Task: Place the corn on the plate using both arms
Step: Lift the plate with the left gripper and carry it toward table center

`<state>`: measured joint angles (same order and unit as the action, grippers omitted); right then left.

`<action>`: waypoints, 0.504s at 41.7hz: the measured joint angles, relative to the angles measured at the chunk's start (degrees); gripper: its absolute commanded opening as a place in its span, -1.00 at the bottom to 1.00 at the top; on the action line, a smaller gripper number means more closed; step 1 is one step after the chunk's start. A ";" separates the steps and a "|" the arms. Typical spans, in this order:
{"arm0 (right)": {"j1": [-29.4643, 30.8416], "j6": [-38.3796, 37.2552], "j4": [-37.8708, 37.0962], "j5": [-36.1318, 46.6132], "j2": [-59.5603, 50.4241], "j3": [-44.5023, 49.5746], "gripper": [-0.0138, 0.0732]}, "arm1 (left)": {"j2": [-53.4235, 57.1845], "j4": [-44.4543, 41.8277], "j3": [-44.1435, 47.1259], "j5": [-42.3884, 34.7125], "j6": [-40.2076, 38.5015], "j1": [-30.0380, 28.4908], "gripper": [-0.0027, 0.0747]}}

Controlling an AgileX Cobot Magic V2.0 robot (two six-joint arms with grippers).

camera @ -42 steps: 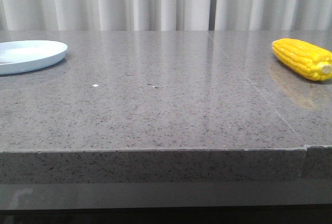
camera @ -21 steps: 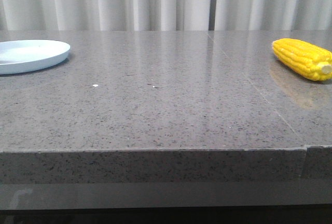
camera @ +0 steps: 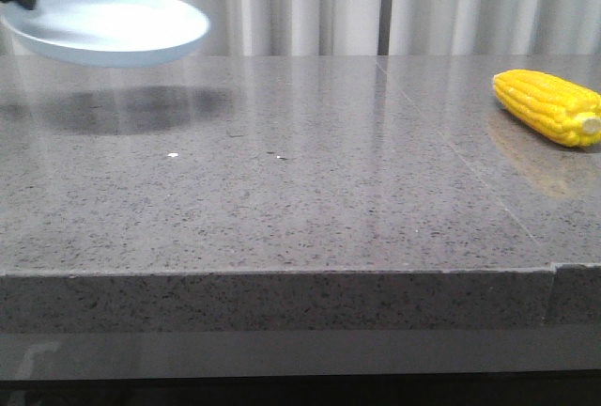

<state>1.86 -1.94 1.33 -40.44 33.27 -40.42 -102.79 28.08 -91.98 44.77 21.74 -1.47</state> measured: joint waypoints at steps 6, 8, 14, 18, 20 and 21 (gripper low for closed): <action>0.00 0.00 0.00 0.00 0.00 0.00 0.68 | 0.00 -0.01 0.00 -0.23 0.00 5.41 -0.98; 0.00 0.00 0.00 0.00 0.00 0.00 0.68 | 0.00 0.03 0.13 -0.77 0.00 7.27 -0.98; 0.00 0.00 0.00 0.00 0.00 0.00 0.68 | 0.00 0.12 0.33 -1.34 0.00 12.52 -0.98; 0.00 0.00 0.00 0.00 0.00 0.00 0.68 | -0.49 0.16 0.33 -1.72 0.00 14.96 -0.98; 0.00 0.00 0.00 0.00 0.00 0.00 0.68 | -1.38 0.29 0.33 -1.92 0.00 15.99 -0.98; 0.00 0.00 0.00 0.00 0.00 0.00 0.68 | -1.84 0.29 0.33 -1.92 0.00 16.35 -0.98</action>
<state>1.86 -1.94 1.33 -40.44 33.27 -40.42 -104.62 28.38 -91.65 42.85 21.74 14.88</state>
